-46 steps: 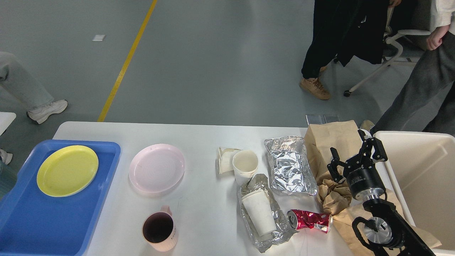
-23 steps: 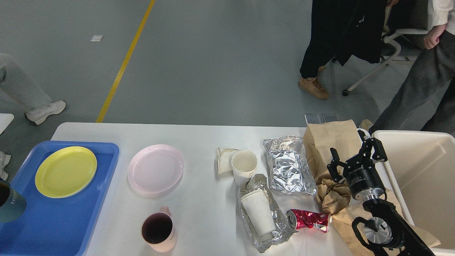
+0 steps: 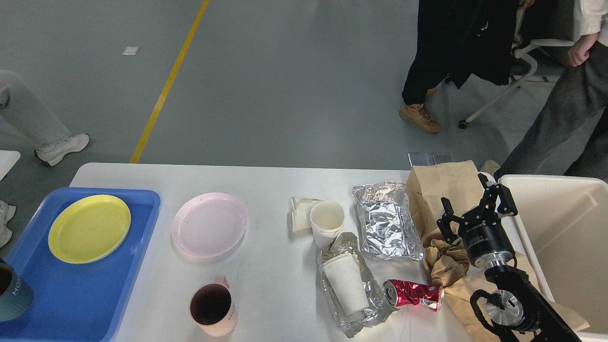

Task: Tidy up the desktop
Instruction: 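Release the green mug and withdraw the left gripper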

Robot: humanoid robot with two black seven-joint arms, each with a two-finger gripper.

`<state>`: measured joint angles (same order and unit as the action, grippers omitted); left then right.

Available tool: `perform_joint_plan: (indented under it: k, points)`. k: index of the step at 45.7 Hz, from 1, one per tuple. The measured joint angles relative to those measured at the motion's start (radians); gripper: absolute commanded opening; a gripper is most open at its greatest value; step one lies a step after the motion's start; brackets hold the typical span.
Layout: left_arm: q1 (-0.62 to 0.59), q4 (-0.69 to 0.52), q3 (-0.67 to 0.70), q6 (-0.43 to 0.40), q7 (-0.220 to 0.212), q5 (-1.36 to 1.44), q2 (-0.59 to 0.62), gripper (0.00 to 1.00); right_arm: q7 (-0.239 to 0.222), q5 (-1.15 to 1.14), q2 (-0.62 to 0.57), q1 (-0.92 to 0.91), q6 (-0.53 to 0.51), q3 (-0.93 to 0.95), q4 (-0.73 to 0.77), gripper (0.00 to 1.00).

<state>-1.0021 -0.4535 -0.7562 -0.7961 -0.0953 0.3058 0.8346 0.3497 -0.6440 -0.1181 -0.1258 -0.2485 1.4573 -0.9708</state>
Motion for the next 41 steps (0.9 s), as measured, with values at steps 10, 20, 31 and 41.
perform_joint_plan:
  k: [10, 20, 31, 41]
  points:
    - [0.049, 0.048, 0.042, 0.005, -0.001, -0.004, -0.035, 0.02, 0.000, 0.000, 0.000, 0.000, 0.000, 0.000, 0.000, 1.00]
    - [0.089, 0.077, 0.087, 0.005, -0.003, 0.007, -0.040, 0.04, 0.000, 0.000, 0.000, 0.000, 0.000, 0.000, 0.000, 1.00]
    - [0.091, 0.084, 0.094, 0.038, -0.003, -0.003, -0.047, 0.46, 0.000, 0.001, 0.000, 0.000, 0.000, 0.000, 0.000, 1.00]
    - [0.107, 0.061, 0.097, 0.241, -0.003, -0.009, -0.069, 0.92, 0.000, 0.001, 0.000, 0.000, 0.000, 0.000, 0.000, 1.00]
